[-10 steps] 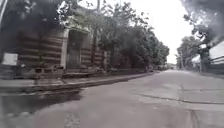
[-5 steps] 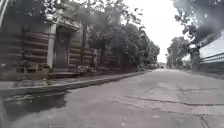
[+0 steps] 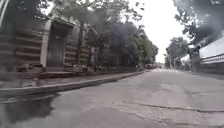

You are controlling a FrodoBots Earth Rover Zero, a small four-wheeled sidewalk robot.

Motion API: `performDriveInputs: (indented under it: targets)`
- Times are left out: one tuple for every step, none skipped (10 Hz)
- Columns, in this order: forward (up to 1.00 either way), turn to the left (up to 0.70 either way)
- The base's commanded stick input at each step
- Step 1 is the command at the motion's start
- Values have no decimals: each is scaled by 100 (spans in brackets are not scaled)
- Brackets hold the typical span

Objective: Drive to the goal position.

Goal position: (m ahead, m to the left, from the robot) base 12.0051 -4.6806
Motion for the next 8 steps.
performDriveInputs:
  targets:
    - [70, 0]
    - [70, 0]
    - [70, 0]
    - [70, -1]
    - [70, -22]
    - [70, -33]
    - [70, -33]
    - [70, -33]
